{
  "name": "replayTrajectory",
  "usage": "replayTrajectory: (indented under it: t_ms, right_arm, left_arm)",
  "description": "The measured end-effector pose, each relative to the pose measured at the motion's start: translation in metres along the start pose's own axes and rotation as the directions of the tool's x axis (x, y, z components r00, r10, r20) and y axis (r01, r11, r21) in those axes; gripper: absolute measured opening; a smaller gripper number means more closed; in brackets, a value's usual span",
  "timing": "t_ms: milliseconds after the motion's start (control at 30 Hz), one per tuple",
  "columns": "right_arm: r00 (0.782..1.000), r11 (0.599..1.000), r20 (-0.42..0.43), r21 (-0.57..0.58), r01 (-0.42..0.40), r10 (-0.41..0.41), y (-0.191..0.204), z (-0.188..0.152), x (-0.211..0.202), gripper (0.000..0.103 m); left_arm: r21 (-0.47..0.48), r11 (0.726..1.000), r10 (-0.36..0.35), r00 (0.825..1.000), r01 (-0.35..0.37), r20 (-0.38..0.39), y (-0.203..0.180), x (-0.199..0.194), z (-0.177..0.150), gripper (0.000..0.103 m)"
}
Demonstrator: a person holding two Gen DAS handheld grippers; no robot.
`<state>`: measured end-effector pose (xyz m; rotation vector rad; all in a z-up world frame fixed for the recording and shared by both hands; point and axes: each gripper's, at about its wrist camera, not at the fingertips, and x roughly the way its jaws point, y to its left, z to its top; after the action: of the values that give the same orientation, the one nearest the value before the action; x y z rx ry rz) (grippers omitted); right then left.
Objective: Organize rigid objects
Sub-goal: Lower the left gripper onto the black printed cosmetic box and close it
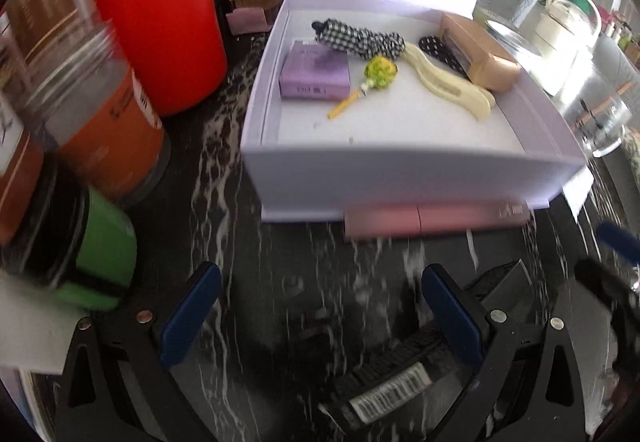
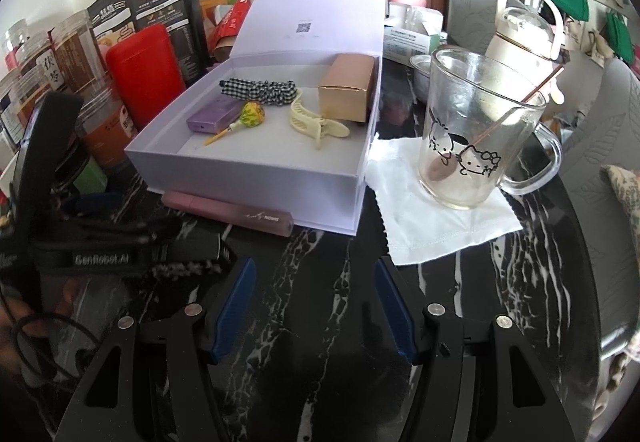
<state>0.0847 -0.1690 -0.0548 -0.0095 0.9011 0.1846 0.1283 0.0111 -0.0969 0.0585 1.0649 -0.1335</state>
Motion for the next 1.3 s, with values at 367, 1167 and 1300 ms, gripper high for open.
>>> replayTrajectory:
  t_ms: [367,1167,1300]
  right_arm:
    - [1.0,1.0,-0.007,-0.013,-0.01,0.01,0.003,0.001,0.003,0.062]
    - [0.999,0.998,-0.017,-0.046,-0.043,0.042,0.006,0.0,0.008,0.062]
    - [0.997,0.995,-0.027,-0.075,-0.07,0.068,0.016,0.006,0.019,0.062]
  left_arm:
    - [0.038,0.992,-0.12,0.992,0.119,0.032,-0.007,-0.034,-0.039,0.102]
    - [0.21,0.966,-0.172,0.982,0.153,0.077,-0.038,-0.053,-0.073,0.025]
    - [0.136,0.986,-0.113,0.99,0.1,0.086,-0.015,-0.055,-0.074,0.025]
